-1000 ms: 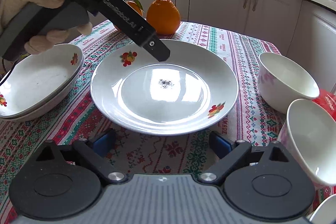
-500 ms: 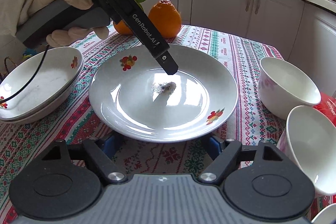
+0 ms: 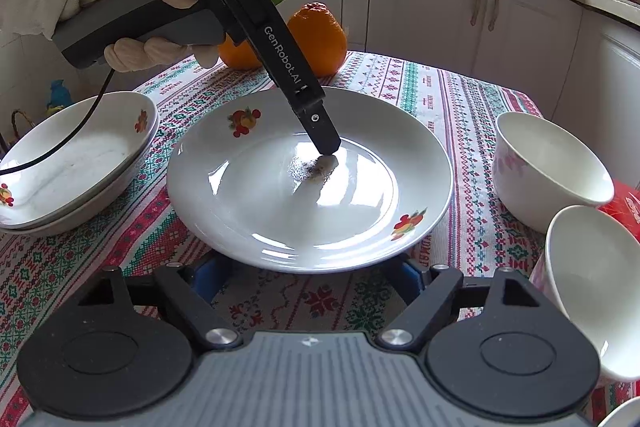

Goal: Organize plates and bowls
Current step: 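Lift the plate with the left gripper and carry it toward the plate stack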

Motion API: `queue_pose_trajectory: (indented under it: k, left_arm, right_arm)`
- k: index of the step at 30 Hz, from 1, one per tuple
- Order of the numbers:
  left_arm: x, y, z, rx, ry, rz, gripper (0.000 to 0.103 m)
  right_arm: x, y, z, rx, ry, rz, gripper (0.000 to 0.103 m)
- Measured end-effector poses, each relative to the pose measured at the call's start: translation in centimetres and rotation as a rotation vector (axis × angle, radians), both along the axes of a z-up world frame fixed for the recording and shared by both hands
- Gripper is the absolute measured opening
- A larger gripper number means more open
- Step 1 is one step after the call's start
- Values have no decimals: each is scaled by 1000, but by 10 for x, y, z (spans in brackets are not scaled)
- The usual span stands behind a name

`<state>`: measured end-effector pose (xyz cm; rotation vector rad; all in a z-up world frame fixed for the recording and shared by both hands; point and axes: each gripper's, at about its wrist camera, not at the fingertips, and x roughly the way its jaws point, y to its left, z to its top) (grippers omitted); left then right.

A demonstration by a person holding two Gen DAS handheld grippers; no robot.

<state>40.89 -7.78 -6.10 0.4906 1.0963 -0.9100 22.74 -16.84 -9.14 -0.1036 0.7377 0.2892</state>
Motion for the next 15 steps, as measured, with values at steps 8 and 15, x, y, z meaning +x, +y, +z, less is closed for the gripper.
queue_pose_trajectory:
  k: [8,15]
  left_arm:
    - [-3,1,0,0,-9,-9,61]
    - [-11,5,6,-13,-16,-7,61]
  right_arm:
    - [-1,0,2,-6,2,4,85]
    - [-4,1,5,-12,8,11,84]
